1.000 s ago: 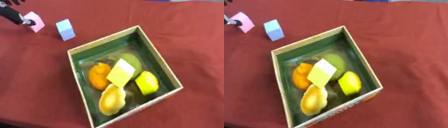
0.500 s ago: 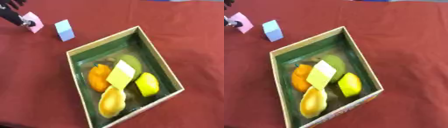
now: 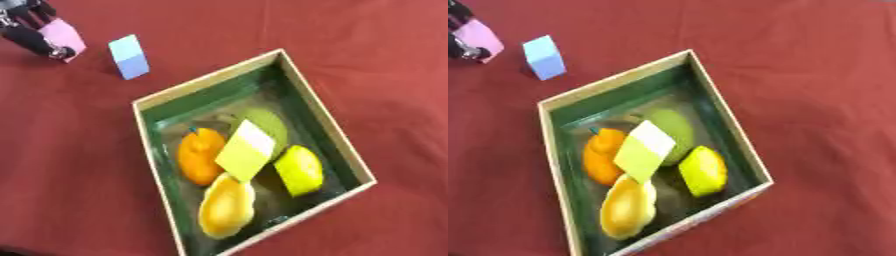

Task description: Pick up objects on the table and place them in the box.

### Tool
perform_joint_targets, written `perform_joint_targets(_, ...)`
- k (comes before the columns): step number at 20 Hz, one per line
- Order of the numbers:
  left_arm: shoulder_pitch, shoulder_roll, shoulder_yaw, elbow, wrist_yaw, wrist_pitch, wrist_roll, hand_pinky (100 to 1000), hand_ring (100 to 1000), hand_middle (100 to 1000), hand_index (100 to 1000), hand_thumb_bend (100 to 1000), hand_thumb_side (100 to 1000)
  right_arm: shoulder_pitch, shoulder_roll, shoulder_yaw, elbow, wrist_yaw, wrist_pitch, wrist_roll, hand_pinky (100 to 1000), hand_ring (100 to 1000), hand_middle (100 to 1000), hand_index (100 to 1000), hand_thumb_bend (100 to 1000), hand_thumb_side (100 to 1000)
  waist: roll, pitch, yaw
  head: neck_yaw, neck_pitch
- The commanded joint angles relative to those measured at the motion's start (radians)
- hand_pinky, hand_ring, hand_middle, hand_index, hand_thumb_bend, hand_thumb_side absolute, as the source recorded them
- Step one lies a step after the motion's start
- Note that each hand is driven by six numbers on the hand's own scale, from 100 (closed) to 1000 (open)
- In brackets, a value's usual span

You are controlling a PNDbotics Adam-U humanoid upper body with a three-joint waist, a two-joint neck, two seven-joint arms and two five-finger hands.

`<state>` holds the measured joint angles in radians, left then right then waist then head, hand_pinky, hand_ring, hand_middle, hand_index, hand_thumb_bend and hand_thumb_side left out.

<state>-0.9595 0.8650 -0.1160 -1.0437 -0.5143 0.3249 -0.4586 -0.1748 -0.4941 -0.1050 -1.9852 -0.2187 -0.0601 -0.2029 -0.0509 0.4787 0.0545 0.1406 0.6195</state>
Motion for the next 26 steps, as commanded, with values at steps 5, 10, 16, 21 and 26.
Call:
perform_joint_targets(5,-0.023,0.022,0.020,0.012,-0.029,0.013,0.011,842,804,752,861,507,187,-0.002,-0.010,-0.012,-0.015,0.009,-0.001,-0.005,840,802,692,833,100,772,0.000,-0.015,0.000,0.007,-0.018)
perform_joint_targets(10,-0.026,0.018,0.022,0.018,-0.027,0.018,0.016,821,762,668,842,455,181,-0.002,-0.007,-0.013,-0.015,0.009,0.001,-0.005,840,802,692,832,100,772,-0.002,-0.012,0.003,0.007,-0.020)
perform_joint_targets(16,-0.026,0.022,0.023,-0.016,0.000,0.008,0.022,814,739,663,846,447,176,0.002,-0.004,-0.014,-0.015,0.017,0.002,-0.009,840,802,691,832,100,774,-0.005,-0.013,0.006,0.006,-0.015)
perform_joint_targets(21,-0.031,0.036,0.036,-0.075,0.040,0.014,0.049,821,758,707,854,463,165,0.006,-0.004,-0.015,-0.015,0.017,0.004,-0.009,840,802,691,832,100,775,-0.003,-0.017,0.013,0.005,-0.011)
perform_joint_targets(26,-0.027,0.040,0.040,-0.072,0.034,0.034,0.063,829,776,748,870,485,175,0.006,-0.003,-0.016,-0.015,0.016,0.005,-0.008,840,802,691,832,100,774,-0.003,-0.019,0.012,0.004,-0.014)
